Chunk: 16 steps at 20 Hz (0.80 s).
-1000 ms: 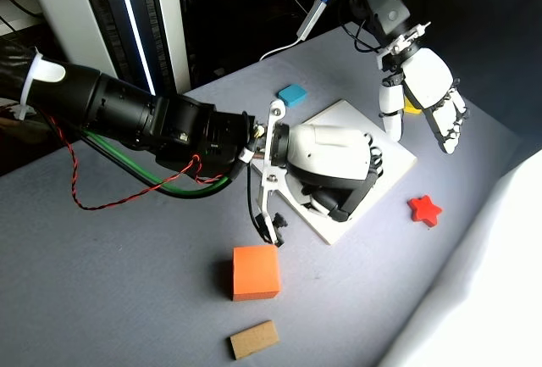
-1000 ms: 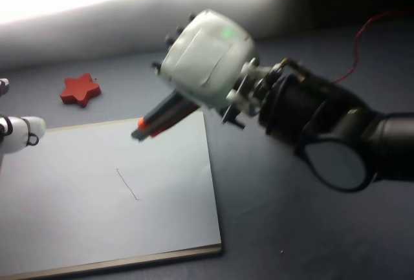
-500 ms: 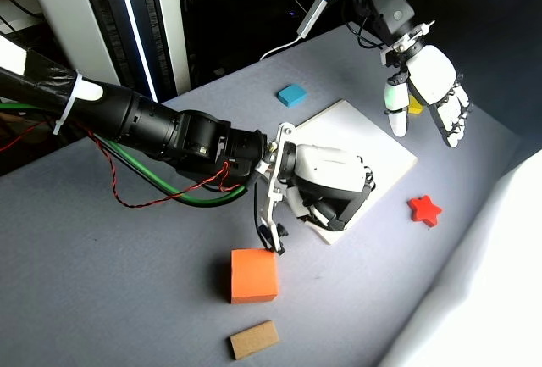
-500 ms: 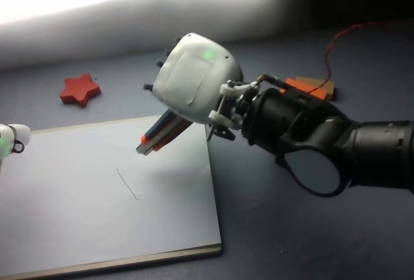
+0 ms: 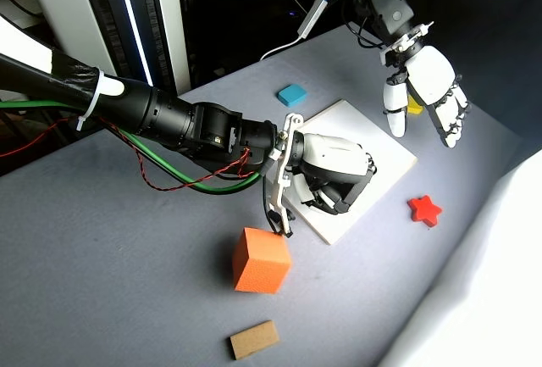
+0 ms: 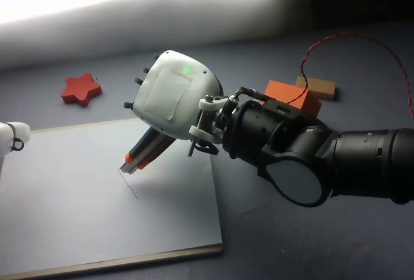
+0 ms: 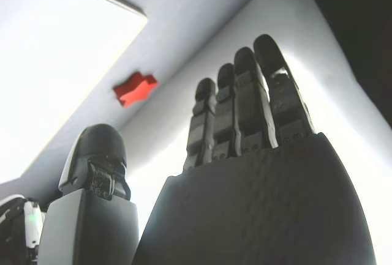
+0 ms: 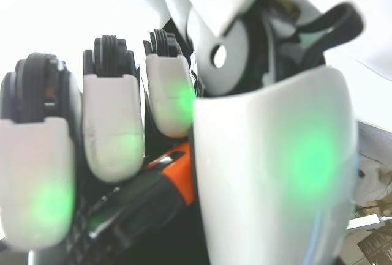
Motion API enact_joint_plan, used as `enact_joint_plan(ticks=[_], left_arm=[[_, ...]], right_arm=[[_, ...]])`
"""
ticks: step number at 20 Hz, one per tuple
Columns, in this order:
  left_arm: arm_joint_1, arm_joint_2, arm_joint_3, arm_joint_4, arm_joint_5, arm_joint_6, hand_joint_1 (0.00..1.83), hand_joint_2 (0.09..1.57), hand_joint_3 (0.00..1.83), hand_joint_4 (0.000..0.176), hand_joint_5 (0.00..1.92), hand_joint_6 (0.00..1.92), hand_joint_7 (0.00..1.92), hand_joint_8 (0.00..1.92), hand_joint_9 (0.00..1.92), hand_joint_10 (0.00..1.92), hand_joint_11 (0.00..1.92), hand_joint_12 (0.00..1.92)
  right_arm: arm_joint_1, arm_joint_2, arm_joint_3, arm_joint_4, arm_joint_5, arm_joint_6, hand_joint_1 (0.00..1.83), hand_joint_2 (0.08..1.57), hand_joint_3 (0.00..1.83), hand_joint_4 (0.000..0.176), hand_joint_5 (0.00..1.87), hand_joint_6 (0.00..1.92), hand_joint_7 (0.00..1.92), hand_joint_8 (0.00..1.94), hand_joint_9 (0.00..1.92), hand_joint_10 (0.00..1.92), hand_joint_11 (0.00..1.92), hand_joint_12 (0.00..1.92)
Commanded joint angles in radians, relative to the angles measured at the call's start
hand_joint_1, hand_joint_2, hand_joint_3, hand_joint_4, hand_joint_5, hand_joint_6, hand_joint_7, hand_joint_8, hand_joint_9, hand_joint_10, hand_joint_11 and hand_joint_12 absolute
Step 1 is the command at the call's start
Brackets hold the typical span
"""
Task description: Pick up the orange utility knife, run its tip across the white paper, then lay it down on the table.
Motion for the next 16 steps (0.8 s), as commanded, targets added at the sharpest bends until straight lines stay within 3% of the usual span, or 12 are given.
enact_joint_plan(ticks=[1,9,16], left_arm=[[-0.006,0.016,0.006,0.047,-0.08,0.004,0.16,1.31,0.0,0.015,0.12,0.0,0.16,0.0,0.2,0.0,0.0,0.7],[-0.019,0.016,0.008,0.043,-0.08,0.013,0.15,1.31,0.0,0.011,0.11,0.0,0.15,0.0,0.19,0.0,0.0,0.66],[-0.03,0.016,0.01,0.034,-0.08,0.029,0.2,1.3,0.0,0.011,0.13,0.01,0.19,0.01,0.23,0.01,0.0,0.72]], right_arm=[[0.009,0.009,0.001,-0.034,-0.121,-0.011,1.52,1.05,0.62,0.176,1.53,1.92,1.77,1.94,1.9,1.92,1.92,1.92],[0.036,0.067,-0.048,-0.034,-0.114,0.011,1.53,1.06,0.56,0.176,1.52,1.92,1.76,1.94,1.89,1.92,1.92,1.92],[0.042,0.015,-0.058,-0.034,-0.047,-0.02,1.5,1.09,0.56,0.176,1.54,1.92,1.76,1.94,1.9,1.92,1.92,1.92]])
